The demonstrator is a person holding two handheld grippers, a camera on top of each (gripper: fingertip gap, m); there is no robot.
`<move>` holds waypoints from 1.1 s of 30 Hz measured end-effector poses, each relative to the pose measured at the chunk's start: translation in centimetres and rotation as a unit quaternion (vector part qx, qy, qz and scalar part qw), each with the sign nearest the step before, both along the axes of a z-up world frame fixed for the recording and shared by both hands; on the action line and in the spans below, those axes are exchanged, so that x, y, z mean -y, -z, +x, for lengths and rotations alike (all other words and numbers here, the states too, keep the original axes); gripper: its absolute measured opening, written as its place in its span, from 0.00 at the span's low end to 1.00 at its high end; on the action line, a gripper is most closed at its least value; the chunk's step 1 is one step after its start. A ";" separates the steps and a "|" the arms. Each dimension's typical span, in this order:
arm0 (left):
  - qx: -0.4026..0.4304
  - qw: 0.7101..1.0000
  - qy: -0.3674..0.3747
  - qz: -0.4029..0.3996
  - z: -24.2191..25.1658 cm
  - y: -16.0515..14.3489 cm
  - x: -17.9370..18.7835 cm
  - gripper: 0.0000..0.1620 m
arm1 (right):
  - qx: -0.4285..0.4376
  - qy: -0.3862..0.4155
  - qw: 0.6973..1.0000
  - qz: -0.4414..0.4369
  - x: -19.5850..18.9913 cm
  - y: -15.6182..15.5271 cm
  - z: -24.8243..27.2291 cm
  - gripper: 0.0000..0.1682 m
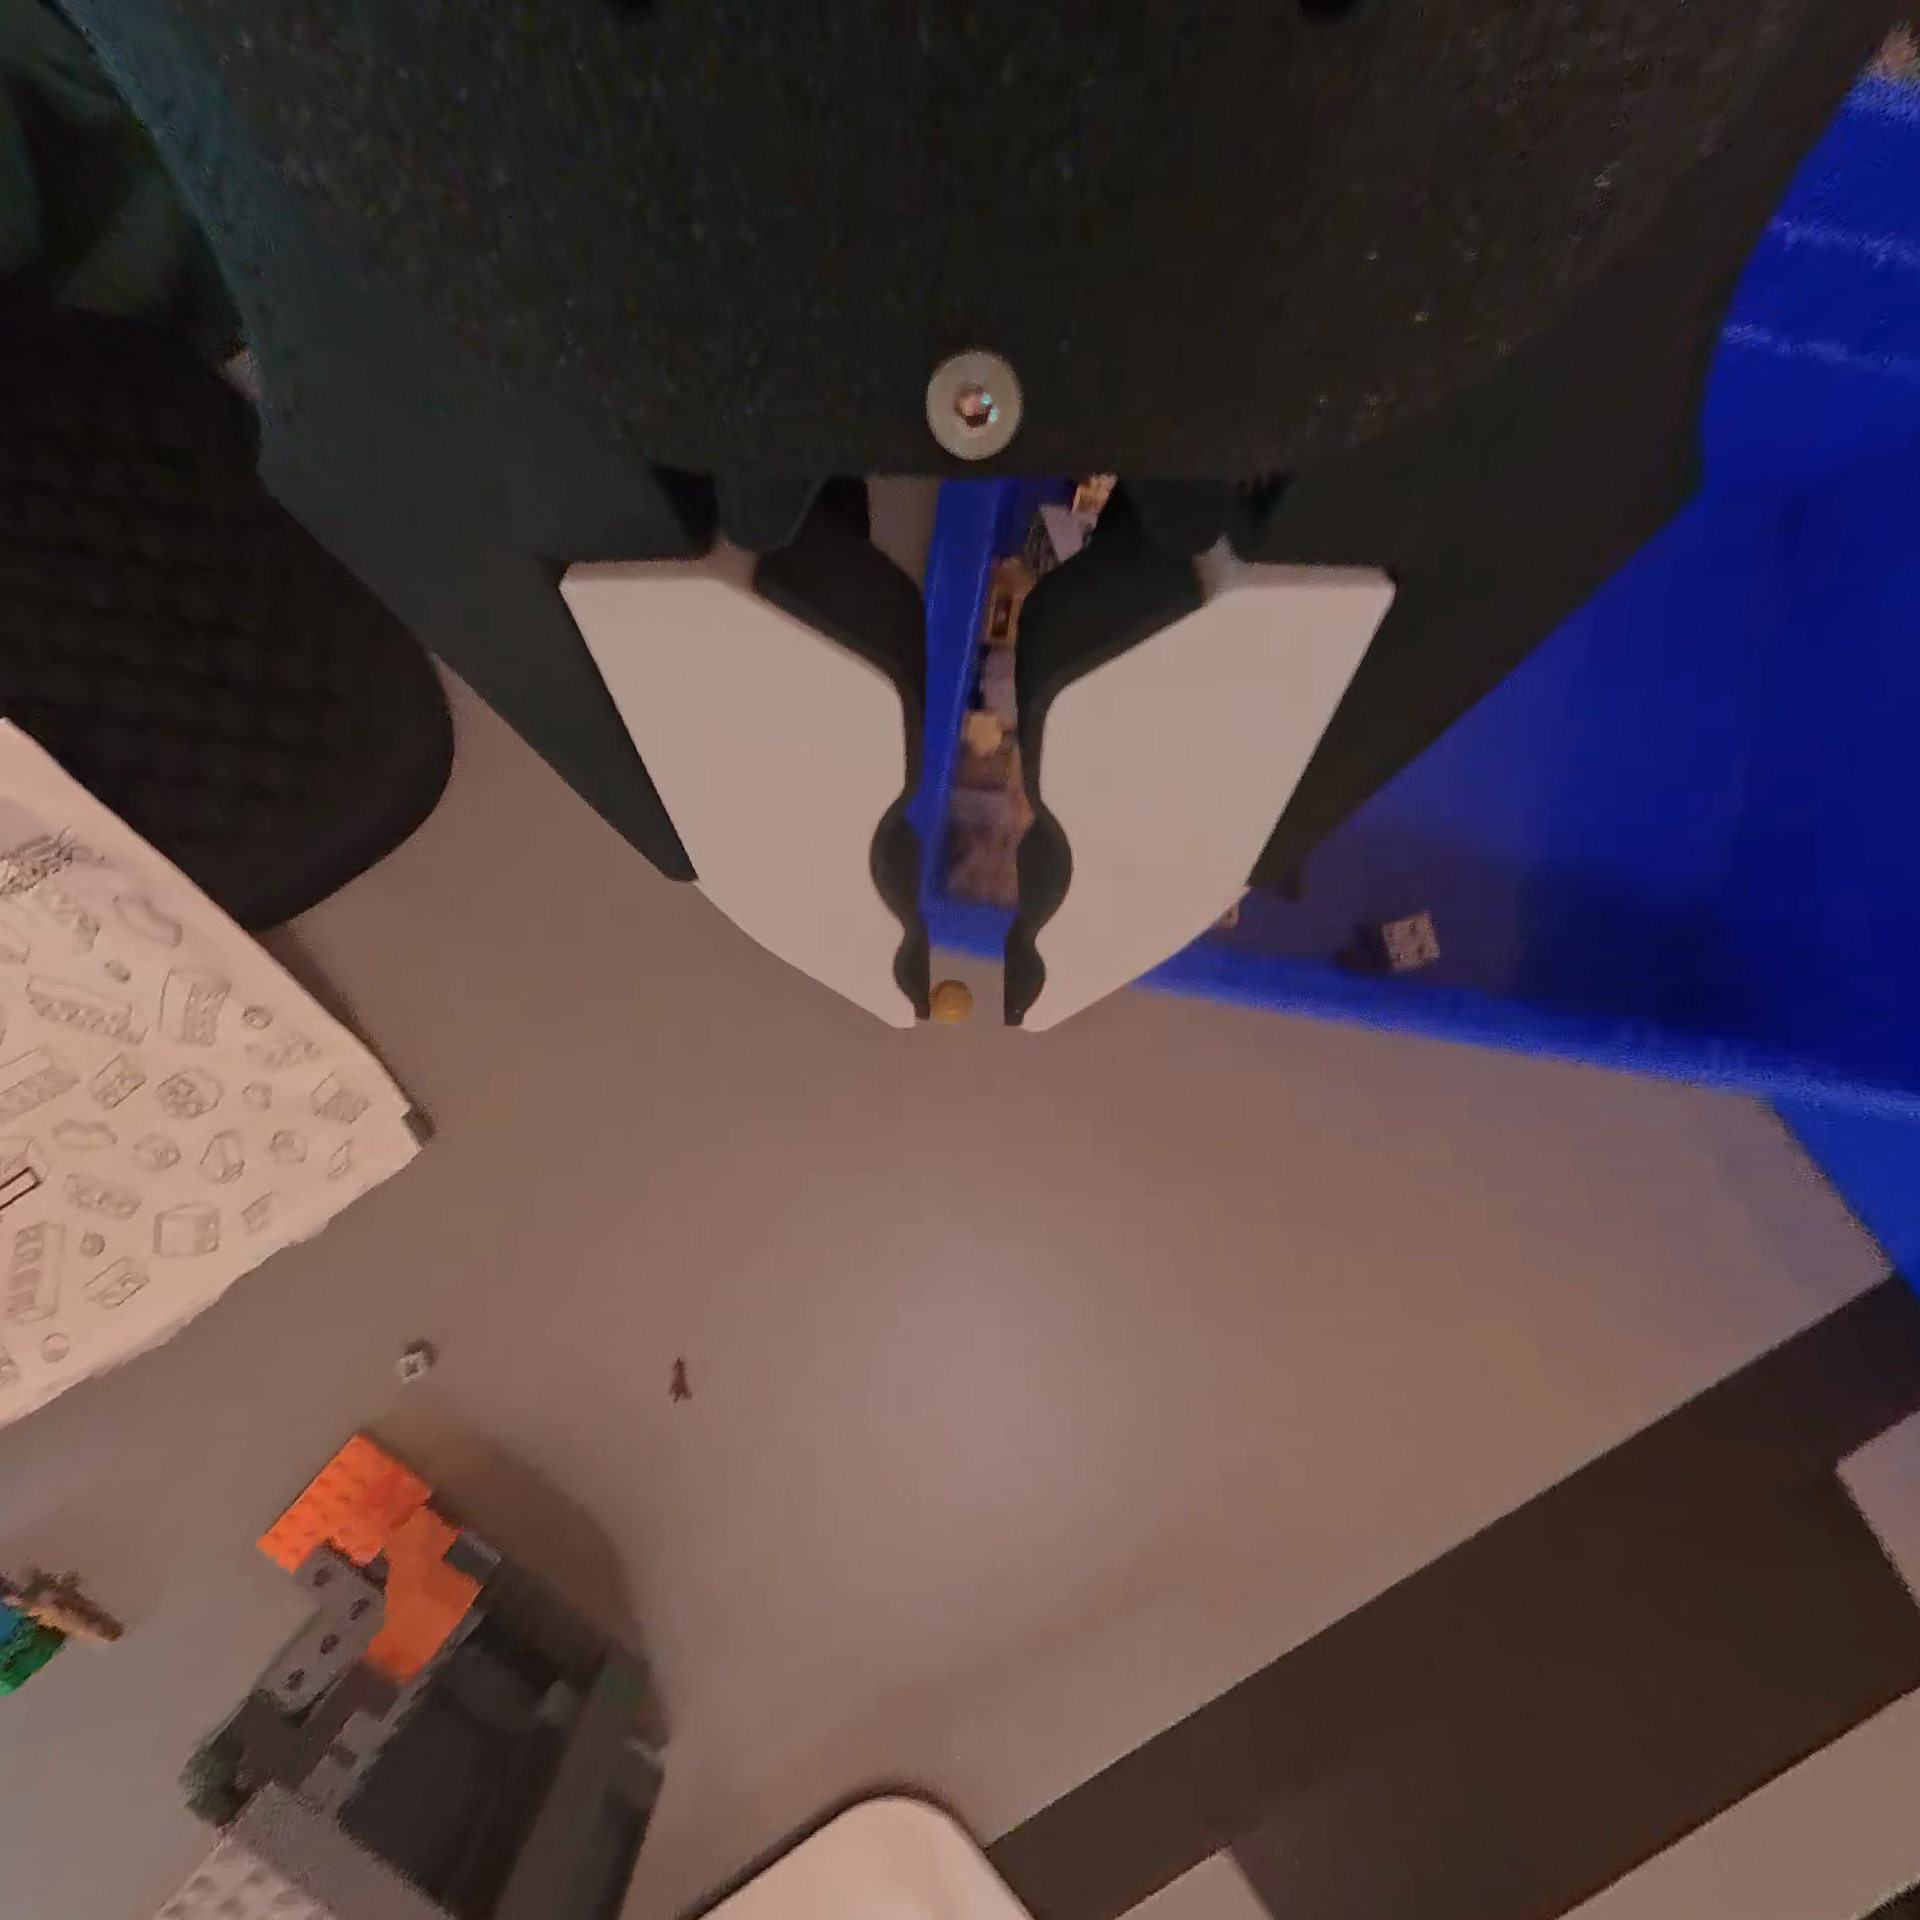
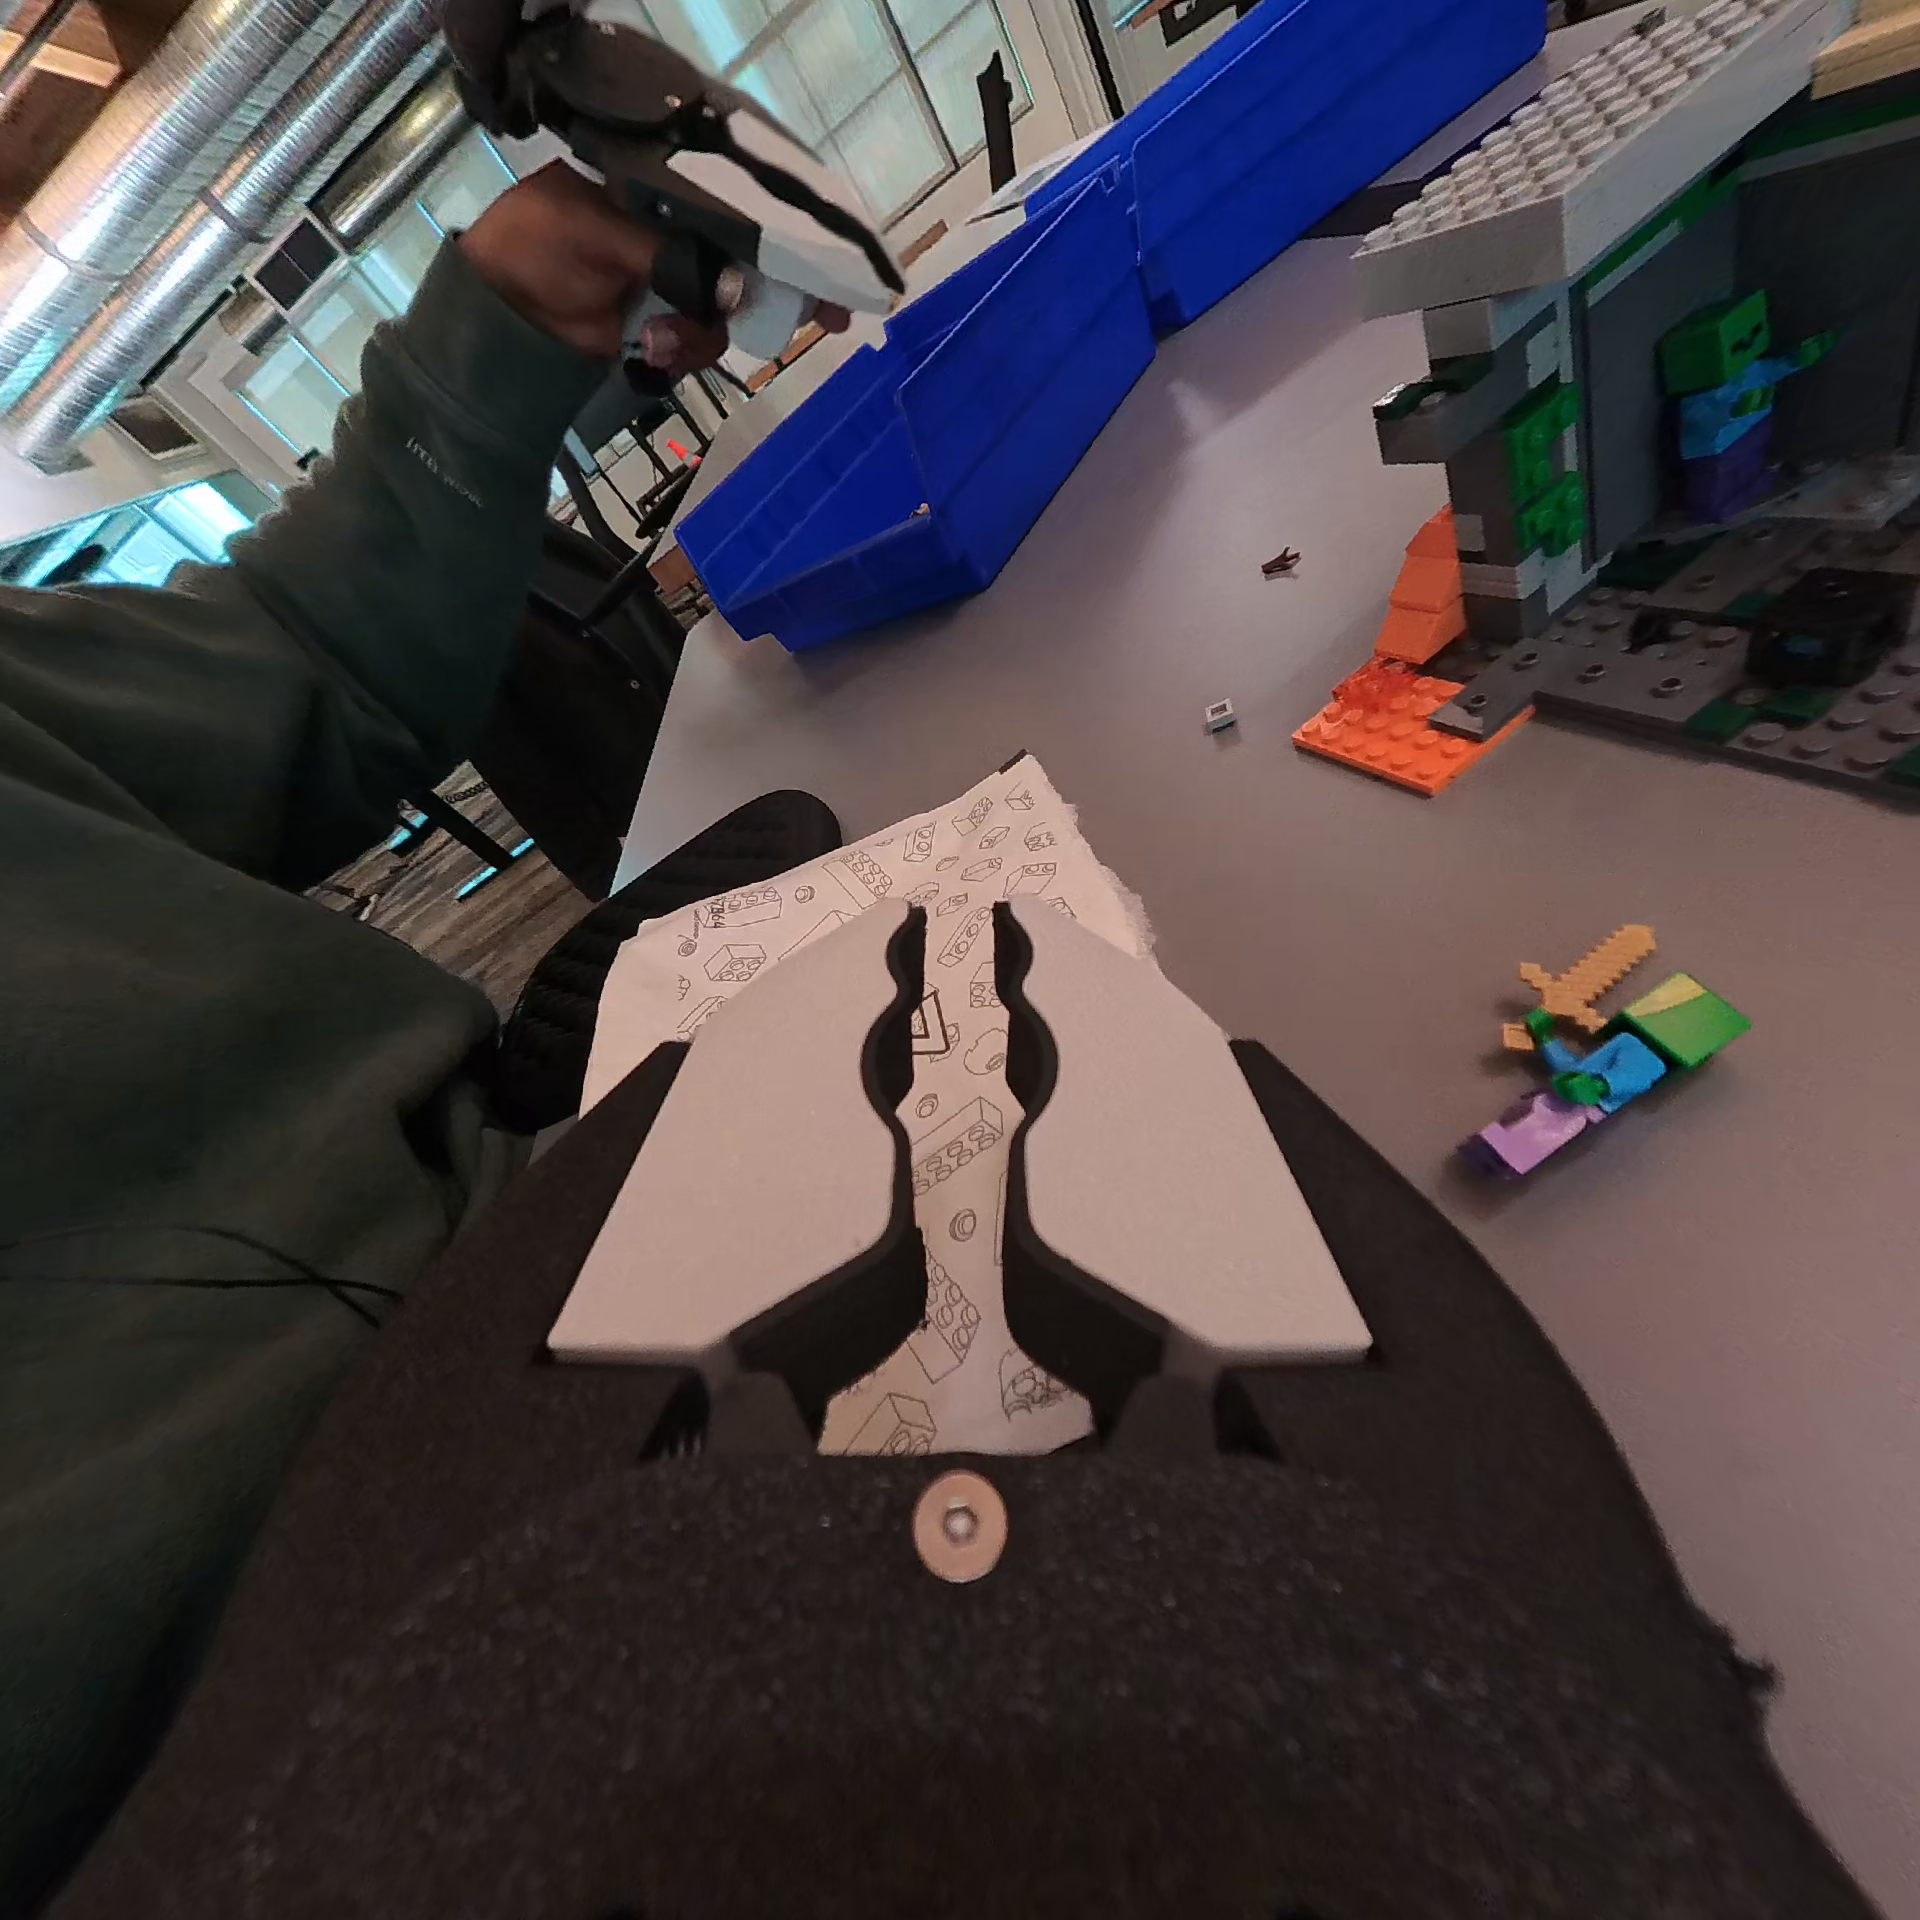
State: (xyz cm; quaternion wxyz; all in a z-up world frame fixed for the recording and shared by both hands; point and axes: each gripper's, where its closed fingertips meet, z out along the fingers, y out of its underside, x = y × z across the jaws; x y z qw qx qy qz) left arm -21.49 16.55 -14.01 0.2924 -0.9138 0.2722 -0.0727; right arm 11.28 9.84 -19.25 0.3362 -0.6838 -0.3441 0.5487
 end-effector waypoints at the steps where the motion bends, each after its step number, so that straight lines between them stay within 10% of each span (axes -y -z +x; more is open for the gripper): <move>1: 0.002 1.000 -0.006 0.000 -0.9 0.2 0.5 0.10 | 0.000 0.000 1.000 0.000 0.0 0.0 0.0 0.07; 17: 0.029 0.999 -0.008 -0.025 -3.3 5.0 2.6 0.19 | -0.004 0.006 1.000 -0.010 -0.3 0.2 0.2 0.07; 26: 0.048 0.992 0.109 0.046 6.8 2.6 3.2 0.12 | -0.004 0.005 1.000 -0.014 -0.3 0.2 0.2 0.07; 33: 0.006 0.994 0.103 0.030 13.9 7.5 -2.2 0.11 | -0.002 0.003 1.000 -0.007 -0.1 0.2 0.1 0.07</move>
